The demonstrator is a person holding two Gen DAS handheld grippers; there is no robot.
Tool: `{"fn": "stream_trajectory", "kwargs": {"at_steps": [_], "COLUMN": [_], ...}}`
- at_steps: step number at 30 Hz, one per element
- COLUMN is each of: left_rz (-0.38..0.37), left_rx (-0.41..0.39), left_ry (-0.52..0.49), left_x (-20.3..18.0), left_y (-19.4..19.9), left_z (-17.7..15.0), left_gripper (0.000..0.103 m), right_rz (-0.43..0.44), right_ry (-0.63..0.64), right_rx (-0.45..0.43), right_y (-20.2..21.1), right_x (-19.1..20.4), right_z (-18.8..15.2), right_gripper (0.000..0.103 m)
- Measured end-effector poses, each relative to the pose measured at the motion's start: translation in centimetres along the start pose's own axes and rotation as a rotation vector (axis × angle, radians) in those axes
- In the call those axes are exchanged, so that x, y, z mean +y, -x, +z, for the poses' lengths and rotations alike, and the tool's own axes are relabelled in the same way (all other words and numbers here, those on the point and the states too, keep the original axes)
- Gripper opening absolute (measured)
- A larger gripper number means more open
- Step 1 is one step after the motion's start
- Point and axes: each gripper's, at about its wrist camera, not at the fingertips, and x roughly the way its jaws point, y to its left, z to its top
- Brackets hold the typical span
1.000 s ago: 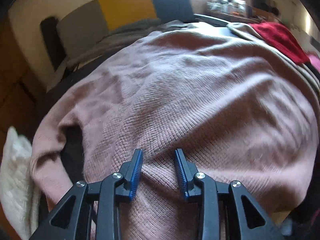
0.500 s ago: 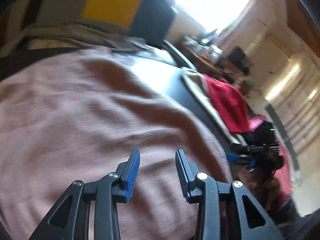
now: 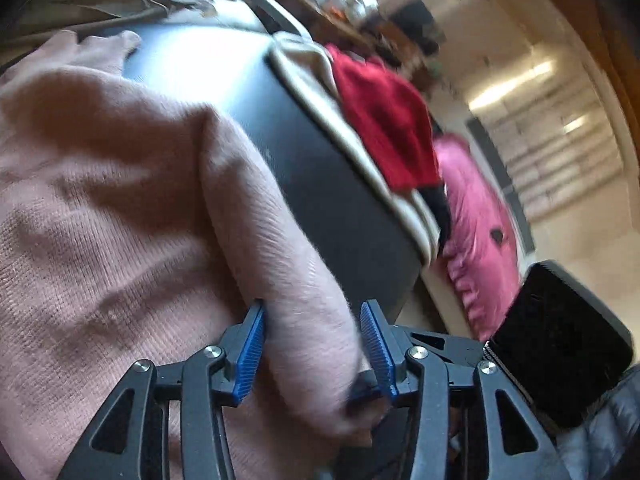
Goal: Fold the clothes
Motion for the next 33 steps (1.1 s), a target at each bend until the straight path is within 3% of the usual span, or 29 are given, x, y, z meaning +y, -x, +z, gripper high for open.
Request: {"fn": "stream_trajectory", "kwargs": {"at_steps": [4, 5, 7, 10, 14, 18, 20, 22, 25, 27, 30, 33], "left_rz": [0.101, 0.135, 0.197, 0.210, 0.226, 0.240, 0.169, 0.115, 0.146, 0.158, 0.125, 0.137], "left_rx": [0.056, 0.049, -0.004, -0.155, -0.306, -0.441, -0.513, -0.566, -0.551, -0.534, -0.511, -0.443], "left_ry": [0.003, 0.016, 0.060, 0.196, 0.356, 0.513, 0.594, 0.657, 0.577, 0.505, 0.335, 0.196], "left_x": [1.3, 1.9, 3.3, 6.7, 10.6, 13.7, 15.4, 16.5, 14.8, 13.3, 10.3, 8.0], "left_y": [-0.4, -0.1, 1.0, 4.3, 7.7, 9.6, 10.2, 10.6, 10.5, 10.4, 9.7, 7.8], "left_z": [-1.4, -1.9, -3.1, -5.7, -9.9, -14.8, -17.3, -18.9, -17.8, -16.8, -14.2, -11.8], "left_gripper": [0.045, 0.032, 0.017, 0.009, 0.007, 0.000, 0.001, 0.001, 0.002, 0.019, 0.032, 0.042], "right_rz": [0.035, 0.036, 0.030, 0.075, -0.006, -0.232, -0.306, -0.313, -0.337, -0.285, -0.271, -0.245], "right_ry": [0.067, 0.075, 0.079, 0.065, -0.036, -0.172, -0.188, -0.166, -0.184, -0.253, -0.238, -0.256], "right_rx": [0.035, 0.046, 0.074, 0.084, 0.030, -0.032, -0.019, 0.034, 0.092, 0.084, 0.110, 0.113], "right_y": [-3.5, -3.9, -5.2, -4.9, -1.8, 1.5, 1.6, -0.2, -4.0, -4.9, -6.1, -6.4], "right_x": [1.5, 1.6, 1.8, 1.4, -2.3, -8.1, -9.5, -9.2, -10.2, -11.2, -10.8, -11.0], "right_z": [0.7, 0.7, 0.3, 0.4, 1.0, 1.8, 2.2, 2.5, 3.2, 3.6, 4.1, 3.7], "right_gripper": [0.103, 0.103, 0.103, 0.103, 0.103, 0.103, 0.103, 0.091, 0.062, 0.058, 0.058, 0.074]}}
